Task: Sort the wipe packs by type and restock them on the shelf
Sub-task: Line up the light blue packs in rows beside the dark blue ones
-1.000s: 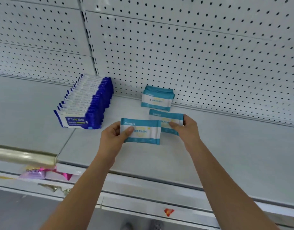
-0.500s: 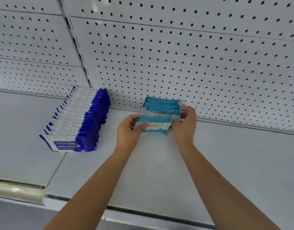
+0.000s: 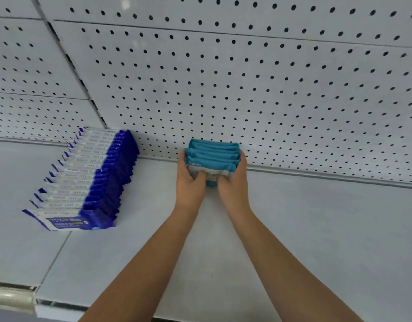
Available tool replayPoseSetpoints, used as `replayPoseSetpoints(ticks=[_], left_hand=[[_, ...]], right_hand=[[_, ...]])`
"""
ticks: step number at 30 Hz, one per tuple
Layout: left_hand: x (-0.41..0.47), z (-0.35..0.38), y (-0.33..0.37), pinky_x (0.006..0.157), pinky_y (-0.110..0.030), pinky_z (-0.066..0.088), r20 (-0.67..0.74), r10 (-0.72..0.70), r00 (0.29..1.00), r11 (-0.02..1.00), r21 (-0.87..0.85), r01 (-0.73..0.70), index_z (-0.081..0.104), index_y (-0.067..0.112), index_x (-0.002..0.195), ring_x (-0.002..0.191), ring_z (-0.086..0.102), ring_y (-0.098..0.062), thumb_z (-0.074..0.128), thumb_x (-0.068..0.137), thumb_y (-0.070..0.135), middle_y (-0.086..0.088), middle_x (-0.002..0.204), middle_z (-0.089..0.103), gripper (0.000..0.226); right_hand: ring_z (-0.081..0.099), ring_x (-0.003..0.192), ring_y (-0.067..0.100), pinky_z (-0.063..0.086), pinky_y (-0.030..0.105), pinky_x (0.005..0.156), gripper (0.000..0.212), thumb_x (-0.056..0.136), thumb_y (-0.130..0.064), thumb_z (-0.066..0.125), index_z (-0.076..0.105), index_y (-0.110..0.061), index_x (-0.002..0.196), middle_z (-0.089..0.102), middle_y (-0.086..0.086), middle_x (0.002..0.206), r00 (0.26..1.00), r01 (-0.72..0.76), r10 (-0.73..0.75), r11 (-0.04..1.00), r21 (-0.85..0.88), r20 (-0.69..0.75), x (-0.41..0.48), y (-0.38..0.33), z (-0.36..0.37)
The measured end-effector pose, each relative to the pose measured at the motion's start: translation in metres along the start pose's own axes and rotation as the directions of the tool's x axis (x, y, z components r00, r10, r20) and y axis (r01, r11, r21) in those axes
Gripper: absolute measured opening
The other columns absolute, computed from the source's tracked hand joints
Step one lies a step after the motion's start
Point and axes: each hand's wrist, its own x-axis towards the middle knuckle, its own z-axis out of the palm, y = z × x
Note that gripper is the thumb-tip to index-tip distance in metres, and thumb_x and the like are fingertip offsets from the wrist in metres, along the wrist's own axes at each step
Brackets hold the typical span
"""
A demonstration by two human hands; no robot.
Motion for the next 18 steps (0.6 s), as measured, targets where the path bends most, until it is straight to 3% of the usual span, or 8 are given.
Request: replayPoseSetpoints(ticks=[2, 4, 7, 9, 12, 15, 18], left_hand=[[0.000, -0.002, -0.002, 0.108, -0.039, 0.047, 0.019, 0.016, 1.000, 0.999, 0.030, -0.016, 0.028, 0.025, 0.155, 0.122, 0.057, -0.022, 0.053, 0.093, -0.002, -0.005, 0.141, 0.054, 0.072], [-0.002, -0.003, 0.000, 0.105, -0.041, 0.050, 0.065, 0.040, 0.997, 0.998, 0.050, -0.044, 0.029, 0.022, 0.154, 0.112, 0.063, -0.014, 0.052, 0.092, -0.002, -0.008, 0.136, 0.058, 0.070], [-0.002, 0.000, 0.003, 0.106, -0.047, 0.049, 0.136, 0.101, 0.985, 0.994, 0.029, -0.106, 0.032, 0.016, 0.149, 0.124, 0.060, -0.019, 0.054, 0.090, 0.001, -0.008, 0.137, 0.058, 0.065], [-0.001, 0.000, 0.004, 0.108, -0.046, 0.047, 0.164, 0.084, 0.983, 0.994, 0.053, -0.093, 0.028, 0.020, 0.152, 0.128, 0.057, -0.020, 0.057, 0.087, 0.008, -0.004, 0.141, 0.055, 0.072], [-0.007, -0.007, 0.006, 0.106, -0.030, 0.049, 0.126, 0.023, 0.992, 0.989, 0.144, -0.041, 0.022, 0.026, 0.155, 0.129, 0.054, -0.012, 0.063, 0.088, 0.008, 0.003, 0.145, 0.050, 0.081], [-0.024, -0.014, 0.012, 0.107, -0.022, 0.042, 0.040, -0.043, 0.998, 0.982, 0.185, 0.035, 0.013, 0.022, 0.160, 0.139, 0.042, -0.011, 0.066, 0.091, 0.011, 0.005, 0.159, 0.033, 0.088], [-0.044, -0.020, 0.012, 0.105, -0.021, 0.029, -0.016, -0.053, 0.998, 0.972, 0.228, 0.055, 0.017, 0.022, 0.159, 0.141, 0.031, -0.007, 0.062, 0.094, 0.015, 0.010, 0.155, 0.033, 0.080]], right_hand=[[0.057, 0.119, 0.003, 0.048, 0.021, 0.101, 0.074, 0.078, 0.015, 0.050, 0.039, -0.020, 0.142, 0.058, -0.006, 0.129, 0.999, 0.023, -0.022, 1.000, -0.019, 0.044, 0.000, 0.000, -0.002], [0.055, 0.120, 0.007, 0.048, 0.027, 0.104, 0.070, 0.077, 0.013, 0.050, 0.041, -0.018, 0.139, 0.057, -0.003, 0.128, 0.997, 0.046, -0.044, 0.998, -0.041, 0.060, 0.001, -0.003, -0.002], [0.054, 0.118, 0.020, 0.048, 0.044, 0.102, 0.057, 0.076, 0.001, 0.055, 0.046, -0.022, 0.128, 0.056, -0.001, 0.121, 0.995, 0.088, -0.083, 0.992, -0.090, 0.060, 0.009, -0.001, 0.003], [0.054, 0.118, 0.024, 0.049, 0.049, 0.101, 0.060, 0.073, -0.003, 0.059, 0.045, -0.025, 0.127, 0.057, -0.002, 0.120, 0.992, 0.091, -0.080, 0.990, -0.107, 0.096, 0.016, 0.006, 0.002], [0.055, 0.122, 0.018, 0.051, 0.041, 0.101, 0.076, 0.069, -0.002, 0.067, 0.040, -0.031, 0.134, 0.056, -0.007, 0.127, 0.990, 0.060, -0.047, 0.993, -0.101, 0.132, 0.013, 0.003, -0.014], [0.054, 0.127, 0.012, 0.054, 0.029, 0.096, 0.074, 0.075, -0.001, 0.062, 0.037, -0.025, 0.140, 0.052, -0.001, 0.138, 0.988, 0.013, -0.006, 0.999, -0.043, 0.156, -0.001, -0.003, -0.037], [0.039, 0.128, -0.001, 0.038, 0.003, 0.090, 0.065, 0.089, -0.016, 0.068, 0.037, -0.027, 0.145, 0.044, -0.015, 0.138, 0.984, 0.040, -0.019, 0.993, -0.114, 0.180, -0.016, -0.008, -0.055]])
